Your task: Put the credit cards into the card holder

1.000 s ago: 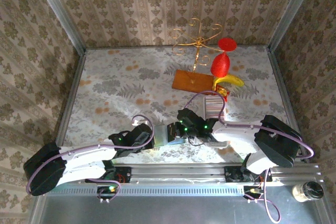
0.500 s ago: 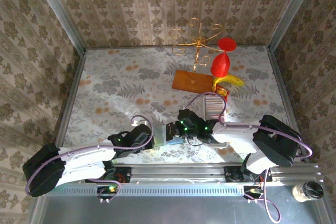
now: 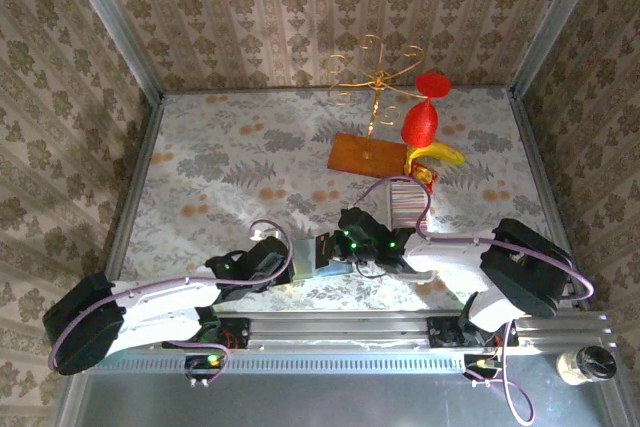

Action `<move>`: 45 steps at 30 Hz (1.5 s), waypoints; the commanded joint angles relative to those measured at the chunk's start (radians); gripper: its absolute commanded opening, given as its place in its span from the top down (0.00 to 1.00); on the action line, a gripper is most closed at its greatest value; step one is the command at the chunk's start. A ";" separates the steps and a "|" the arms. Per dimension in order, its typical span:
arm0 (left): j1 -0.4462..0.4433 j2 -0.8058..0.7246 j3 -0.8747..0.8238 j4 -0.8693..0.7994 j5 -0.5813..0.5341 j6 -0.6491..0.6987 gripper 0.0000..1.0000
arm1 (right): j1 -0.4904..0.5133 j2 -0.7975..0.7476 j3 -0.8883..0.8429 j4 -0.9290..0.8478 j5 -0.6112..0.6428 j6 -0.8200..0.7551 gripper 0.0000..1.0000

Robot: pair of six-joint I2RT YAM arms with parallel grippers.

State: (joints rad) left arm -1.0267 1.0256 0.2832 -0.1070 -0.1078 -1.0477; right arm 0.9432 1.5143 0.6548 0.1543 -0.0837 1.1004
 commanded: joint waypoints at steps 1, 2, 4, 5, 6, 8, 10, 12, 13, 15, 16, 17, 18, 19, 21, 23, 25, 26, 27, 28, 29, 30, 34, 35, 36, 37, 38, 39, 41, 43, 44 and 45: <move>-0.006 0.007 -0.018 -0.005 0.001 -0.012 1.00 | 0.008 0.014 -0.012 -0.007 -0.002 0.014 1.00; -0.006 0.008 -0.017 -0.006 0.000 -0.011 1.00 | 0.008 0.012 -0.012 -0.005 -0.004 0.013 1.00; -0.006 0.010 -0.016 -0.007 0.000 -0.011 1.00 | 0.011 0.009 -0.012 -0.002 -0.006 0.016 1.00; -0.006 0.011 -0.016 -0.007 0.001 -0.011 1.00 | 0.011 0.013 -0.011 -0.001 -0.011 0.018 1.00; -0.006 0.011 -0.017 -0.007 0.001 -0.011 1.00 | 0.012 0.014 -0.009 0.001 -0.016 0.019 1.00; -0.006 0.010 -0.016 -0.007 -0.001 -0.010 1.00 | 0.014 0.022 -0.010 0.011 -0.022 0.025 1.00; -0.006 0.013 -0.017 -0.006 -0.002 -0.012 1.00 | 0.016 0.026 -0.012 0.022 -0.024 0.028 1.00; -0.007 0.011 -0.018 -0.006 -0.003 -0.014 1.00 | 0.019 0.027 -0.014 0.030 -0.025 0.032 1.00; -0.007 0.012 -0.019 -0.005 -0.004 -0.014 1.00 | 0.020 0.029 -0.014 0.035 -0.026 0.033 1.00; -0.007 0.013 -0.021 -0.006 -0.004 -0.015 1.00 | 0.020 0.029 -0.012 0.036 -0.029 0.036 1.00; -0.007 0.014 -0.022 -0.004 -0.005 -0.017 1.00 | 0.021 0.029 -0.012 0.038 -0.030 0.037 1.00; -0.007 0.013 -0.022 -0.003 -0.006 -0.017 1.00 | 0.022 0.029 -0.014 0.043 -0.031 0.040 1.00; -0.007 0.013 -0.022 -0.003 -0.005 -0.017 1.00 | 0.022 0.030 -0.016 0.048 -0.032 0.045 1.00; -0.008 0.013 -0.022 -0.003 -0.006 -0.017 1.00 | 0.022 0.029 -0.021 0.058 -0.034 0.051 1.00; -0.009 0.013 -0.022 -0.003 -0.007 -0.018 1.00 | 0.023 0.029 -0.028 0.080 -0.040 0.063 1.00; -0.009 0.014 -0.024 -0.003 -0.007 -0.019 1.00 | 0.023 0.029 -0.032 0.082 -0.042 0.064 1.00; -0.009 0.014 -0.024 -0.003 -0.009 -0.019 1.00 | 0.023 0.019 -0.028 0.038 -0.023 0.039 1.00; -0.009 0.014 -0.024 -0.003 -0.008 -0.020 1.00 | 0.023 0.010 -0.025 0.008 -0.008 0.025 1.00; -0.009 0.013 -0.024 -0.003 -0.008 -0.020 1.00 | 0.023 0.002 -0.023 -0.010 0.000 0.013 1.00; -0.008 0.013 -0.025 -0.003 -0.008 -0.020 1.00 | 0.023 -0.002 -0.023 -0.020 0.002 -0.001 1.00; -0.009 0.014 -0.026 -0.003 -0.008 -0.021 1.00 | 0.022 -0.006 -0.019 -0.027 0.001 -0.016 1.00; -0.010 0.014 -0.026 -0.003 -0.007 -0.022 1.00 | 0.022 -0.006 -0.015 -0.038 0.000 -0.029 1.00; -0.010 0.018 -0.022 0.000 -0.007 -0.018 1.00 | 0.020 -0.006 0.018 -0.098 0.002 -0.099 1.00; -0.010 0.020 -0.022 0.001 -0.006 -0.018 1.00 | 0.020 -0.005 0.021 -0.108 0.003 -0.116 1.00; -0.010 0.023 -0.022 0.002 -0.005 -0.018 1.00 | 0.019 -0.008 0.026 -0.116 0.004 -0.125 1.00; -0.010 0.025 -0.021 0.003 -0.004 -0.019 1.00 | 0.016 -0.011 0.025 -0.118 0.004 -0.128 1.00; -0.012 0.026 -0.021 0.004 -0.004 -0.018 1.00 | 0.014 -0.015 0.021 -0.110 0.005 -0.128 1.00; -0.012 0.026 -0.020 0.003 -0.003 -0.018 1.00 | 0.012 -0.018 0.017 -0.102 0.004 -0.125 1.00; -0.012 0.022 -0.015 -0.007 -0.004 -0.014 1.00 | 0.011 -0.020 0.017 -0.098 0.004 -0.124 1.00; -0.012 0.007 -0.002 -0.028 -0.007 -0.004 1.00 | 0.011 -0.026 0.013 -0.084 0.004 -0.118 1.00; -0.012 -0.008 0.006 -0.052 -0.016 -0.001 1.00 | 0.011 -0.030 0.008 -0.071 0.005 -0.113 1.00; -0.012 -0.027 0.016 -0.074 -0.022 0.004 1.00 | 0.010 -0.036 0.003 -0.056 0.005 -0.110 1.00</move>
State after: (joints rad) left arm -1.0290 1.0260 0.2821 -0.1024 -0.1093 -1.0542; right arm 0.9581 1.5105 0.6598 0.1005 -0.1093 1.0004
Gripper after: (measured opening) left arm 0.050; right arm 0.044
